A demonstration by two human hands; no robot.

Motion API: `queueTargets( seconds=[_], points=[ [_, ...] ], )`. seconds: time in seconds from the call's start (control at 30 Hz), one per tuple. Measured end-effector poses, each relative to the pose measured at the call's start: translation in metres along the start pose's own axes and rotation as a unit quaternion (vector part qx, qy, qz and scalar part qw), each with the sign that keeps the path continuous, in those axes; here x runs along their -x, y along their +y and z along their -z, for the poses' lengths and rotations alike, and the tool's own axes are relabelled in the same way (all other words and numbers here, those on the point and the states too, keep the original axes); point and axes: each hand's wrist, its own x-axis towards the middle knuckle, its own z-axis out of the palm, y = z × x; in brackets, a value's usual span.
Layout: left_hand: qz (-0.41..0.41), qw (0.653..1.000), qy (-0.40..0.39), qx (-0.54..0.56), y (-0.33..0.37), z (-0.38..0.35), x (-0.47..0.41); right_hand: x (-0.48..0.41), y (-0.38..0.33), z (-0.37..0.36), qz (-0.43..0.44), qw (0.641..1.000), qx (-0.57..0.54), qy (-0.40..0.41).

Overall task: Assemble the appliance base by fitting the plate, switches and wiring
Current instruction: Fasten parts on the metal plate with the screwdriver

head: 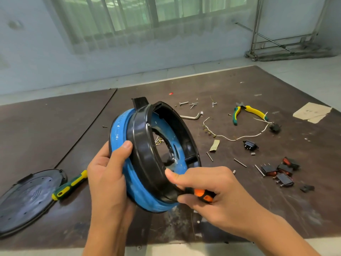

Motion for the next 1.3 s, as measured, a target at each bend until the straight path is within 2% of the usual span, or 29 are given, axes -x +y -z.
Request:
queueTargets(
  seconds=[0.13, 0.33, 0.47, 0.6, 0.77, 0.9, 1.03, 1.13, 1.2, 1.3],
  points=[
    [-0.031, 0.999, 0.004, -0.007, -0.005, 0.001, -0.001, 0.001, 0.0, 0.002, -0.01, 1.0, 0.018, -0.007],
    [-0.063, 0.998, -0.012, -0.024, -0.007, -0.002, 0.002, 0.0, -0.008, 0.003, -0.079, 0.996, -0.032, 0.004],
    [-0.089, 0.993, -0.031, -0.068, -0.006, -0.007, 0.008, -0.005, -0.016, 0.006, -0.094, 0.995, -0.027, 0.002],
    [-0.136, 0.983, -0.043, -0.116, -0.005, -0.016, 0.014, -0.007, -0.028, 0.009, -0.094, 0.994, -0.049, 0.033],
    [-0.215, 0.953, -0.04, -0.208, -0.004, -0.027, 0.023, -0.004, -0.031, 0.016, -0.092, 0.989, -0.05, 0.106],
    [-0.25, 0.93, -0.037, -0.268, -0.004, -0.032, 0.027, -0.001, -0.029, 0.019, -0.122, 0.971, -0.149, 0.139],
    [-0.285, 0.911, -0.052, -0.292, -0.003, -0.035, 0.03, -0.001, -0.024, 0.015, -0.132, 0.962, -0.182, 0.151],
    [-0.325, 0.87, -0.077, -0.363, -0.003, -0.035, 0.03, 0.001, -0.015, 0.017, -0.145, 0.954, -0.213, 0.151],
    [-0.335, 0.847, -0.11, -0.398, -0.003, -0.034, 0.028, 0.003, -0.007, 0.021, -0.185, 0.938, -0.258, 0.142],
    [-0.329, 0.817, -0.176, -0.441, -0.005, -0.033, 0.028, 0.006, 0.006, 0.03, -0.286, 0.884, -0.352, 0.115]
  ],
)
